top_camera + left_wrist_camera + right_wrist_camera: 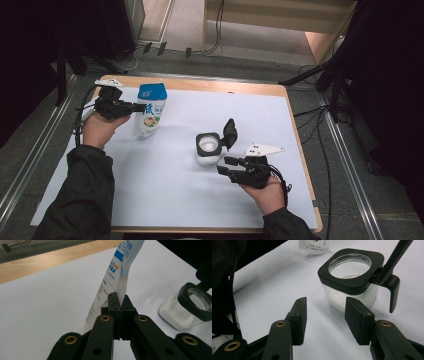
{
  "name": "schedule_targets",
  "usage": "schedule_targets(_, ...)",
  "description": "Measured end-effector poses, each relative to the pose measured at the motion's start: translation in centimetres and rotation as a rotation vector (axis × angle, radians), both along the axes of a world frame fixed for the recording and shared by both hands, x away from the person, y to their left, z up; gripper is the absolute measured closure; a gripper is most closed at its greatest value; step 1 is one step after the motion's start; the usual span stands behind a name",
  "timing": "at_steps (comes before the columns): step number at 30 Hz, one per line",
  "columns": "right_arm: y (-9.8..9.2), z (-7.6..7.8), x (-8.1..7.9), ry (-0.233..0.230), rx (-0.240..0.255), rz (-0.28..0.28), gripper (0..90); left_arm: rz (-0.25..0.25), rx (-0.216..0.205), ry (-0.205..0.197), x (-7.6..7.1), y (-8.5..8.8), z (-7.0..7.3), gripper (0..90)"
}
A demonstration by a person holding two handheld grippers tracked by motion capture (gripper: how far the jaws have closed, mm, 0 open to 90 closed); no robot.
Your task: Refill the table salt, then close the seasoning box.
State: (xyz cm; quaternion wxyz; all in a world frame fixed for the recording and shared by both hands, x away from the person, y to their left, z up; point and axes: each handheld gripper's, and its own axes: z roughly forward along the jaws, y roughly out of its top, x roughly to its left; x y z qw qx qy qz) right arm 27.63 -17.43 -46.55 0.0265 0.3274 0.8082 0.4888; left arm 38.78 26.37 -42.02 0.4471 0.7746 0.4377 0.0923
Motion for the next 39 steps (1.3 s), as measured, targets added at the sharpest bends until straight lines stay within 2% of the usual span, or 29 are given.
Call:
schedule_targets(4, -0.4, 0.3, 0.3, 0.001, 0.001, -0.002, 54.2, -0.002, 0.002, 0.017, -0.6, 0.8, -0.3, 90.0)
schedule_targets(7, -0.8, 0.5, 0.5, -0.002, 0.002, -0.004, 53.9, 0.007, 0.033, 0.027, -1.1, 1.4, -0.4, 90.0)
schedule_targets(11, -1.3, 0.4, 0.7, -0.011, -0.020, 0.001, 53.8, 0.010, 0.036, 0.042, -1.8, 2.0, -0.8, 90.0)
schedule_targets(17, -1.6, 0.2, 1.2, -0.004, -0.022, -0.001, 52.9, -0.006, 0.051, 0.036, -2.5, 2.2, -1.1, 89.5)
schedule_targets(21, -1.6, 0.0, 1.7, -0.005, -0.026, -0.006, 52.9, -0.004, 0.037, 0.037, -2.7, 2.3, -1.3, 88.7)
schedule_targets(24, -1.6, -0.1, 1.9, -0.001, -0.030, -0.010, 52.9, -0.005, 0.012, 0.055, -2.7, 2.2, -1.3, 85.7)
schedule_targets(26, -1.6, -0.2, 2.0, 0.002, -0.035, -0.012, 52.9, -0.008, 0.002, 0.043, -2.8, 2.1, -1.2, 85.1)
schedule_targets(30, -1.6, -0.2, 2.0, -0.004, -0.038, -0.007, 52.9, -0.010, -0.002, 0.045, -2.7, 2.0, -1.2, 82.9)
schedule_targets(33, -1.6, -0.2, 1.9, -0.006, -0.032, -0.009, 52.9, -0.011, -0.011, 0.042, -2.7, 2.1, -1.2, 78.0)
schedule_targets(36, -1.8, -0.1, 2.0, -0.002, -0.031, -0.015, 52.9, -0.004, -0.012, 0.035, -2.6, 2.0, -1.2, 67.8)
schedule_targets(39, -1.9, 0.0, 2.1, -0.007, -0.032, -0.013, 53.0, -0.007, 0.007, 0.025, -2.7, 1.8, -1.1, 60.2)
